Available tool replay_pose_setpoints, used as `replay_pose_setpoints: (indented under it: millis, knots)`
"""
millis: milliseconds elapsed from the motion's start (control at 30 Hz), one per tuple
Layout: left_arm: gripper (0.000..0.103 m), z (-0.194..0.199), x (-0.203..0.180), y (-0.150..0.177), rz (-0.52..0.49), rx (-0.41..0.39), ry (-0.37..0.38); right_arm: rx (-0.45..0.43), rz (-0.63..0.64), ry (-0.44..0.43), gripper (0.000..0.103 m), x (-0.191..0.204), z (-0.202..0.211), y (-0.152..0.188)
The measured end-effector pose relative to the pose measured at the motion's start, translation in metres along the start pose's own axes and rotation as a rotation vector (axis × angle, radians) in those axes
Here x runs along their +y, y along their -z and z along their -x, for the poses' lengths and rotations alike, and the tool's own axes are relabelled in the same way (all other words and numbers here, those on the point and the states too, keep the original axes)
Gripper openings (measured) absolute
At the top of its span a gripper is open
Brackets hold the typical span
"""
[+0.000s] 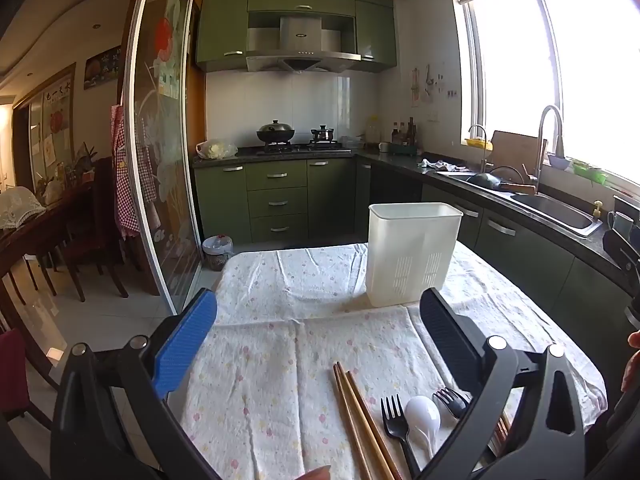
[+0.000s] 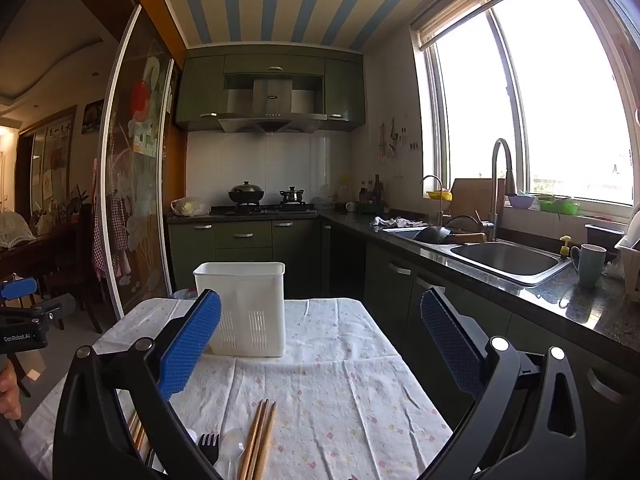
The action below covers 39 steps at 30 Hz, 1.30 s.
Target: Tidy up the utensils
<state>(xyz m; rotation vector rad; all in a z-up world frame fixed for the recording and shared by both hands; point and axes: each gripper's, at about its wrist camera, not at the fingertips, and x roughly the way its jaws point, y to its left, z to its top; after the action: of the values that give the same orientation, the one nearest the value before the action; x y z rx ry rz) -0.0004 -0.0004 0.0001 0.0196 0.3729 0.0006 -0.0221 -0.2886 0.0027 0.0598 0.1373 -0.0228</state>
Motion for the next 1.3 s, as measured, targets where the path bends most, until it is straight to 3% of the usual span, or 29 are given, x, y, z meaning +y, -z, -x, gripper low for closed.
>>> replay_pose_setpoints:
  millis: [1300]
  knots:
    - [0.097, -0.007, 0.0, 0.007, -0.002, 0.022, 0.006, 0.016, 0.003, -0.002, 0.099, 0.005, -0.01, 0.01]
